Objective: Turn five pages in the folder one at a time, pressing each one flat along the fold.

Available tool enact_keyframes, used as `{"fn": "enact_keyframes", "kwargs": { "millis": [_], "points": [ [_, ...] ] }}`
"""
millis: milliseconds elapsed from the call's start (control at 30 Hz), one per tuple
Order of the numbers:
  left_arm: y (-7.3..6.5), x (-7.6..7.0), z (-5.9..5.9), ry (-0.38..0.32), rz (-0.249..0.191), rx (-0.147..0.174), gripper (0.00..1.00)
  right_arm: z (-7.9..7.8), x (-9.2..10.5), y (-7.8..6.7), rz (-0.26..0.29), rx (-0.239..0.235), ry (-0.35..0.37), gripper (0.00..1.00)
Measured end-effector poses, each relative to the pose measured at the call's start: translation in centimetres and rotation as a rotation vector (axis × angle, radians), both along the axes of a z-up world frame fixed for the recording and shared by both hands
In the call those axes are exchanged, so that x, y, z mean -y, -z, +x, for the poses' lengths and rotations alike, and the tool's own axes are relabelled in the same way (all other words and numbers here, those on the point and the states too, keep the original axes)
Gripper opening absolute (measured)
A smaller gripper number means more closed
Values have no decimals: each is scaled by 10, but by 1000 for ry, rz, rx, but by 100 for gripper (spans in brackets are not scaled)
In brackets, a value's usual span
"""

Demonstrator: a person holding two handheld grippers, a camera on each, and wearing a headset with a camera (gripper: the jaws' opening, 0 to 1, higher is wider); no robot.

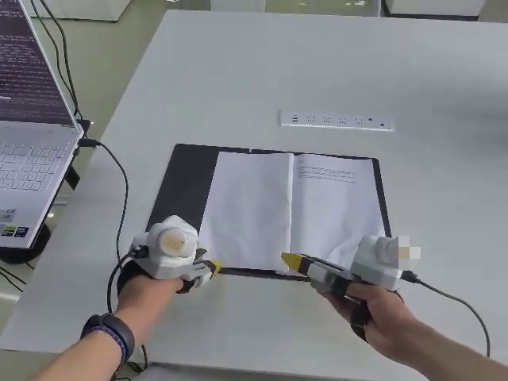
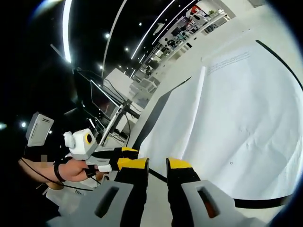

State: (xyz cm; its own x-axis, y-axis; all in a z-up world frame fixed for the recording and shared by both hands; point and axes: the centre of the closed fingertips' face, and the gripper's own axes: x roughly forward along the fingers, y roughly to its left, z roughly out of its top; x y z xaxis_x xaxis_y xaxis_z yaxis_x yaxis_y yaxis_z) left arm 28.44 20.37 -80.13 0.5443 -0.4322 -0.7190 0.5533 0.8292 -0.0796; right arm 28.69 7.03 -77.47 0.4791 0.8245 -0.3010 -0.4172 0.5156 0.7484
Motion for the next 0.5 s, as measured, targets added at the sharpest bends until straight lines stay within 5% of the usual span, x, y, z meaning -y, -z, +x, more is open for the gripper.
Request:
{"fn": "enact_keyframes", "kwargs": {
  "millis": [500],
  "points": [
    [-35, 1, -9, 10, -36, 52, 38, -5, 48, -23, -175, 156, -56, 34]
  ]
}}
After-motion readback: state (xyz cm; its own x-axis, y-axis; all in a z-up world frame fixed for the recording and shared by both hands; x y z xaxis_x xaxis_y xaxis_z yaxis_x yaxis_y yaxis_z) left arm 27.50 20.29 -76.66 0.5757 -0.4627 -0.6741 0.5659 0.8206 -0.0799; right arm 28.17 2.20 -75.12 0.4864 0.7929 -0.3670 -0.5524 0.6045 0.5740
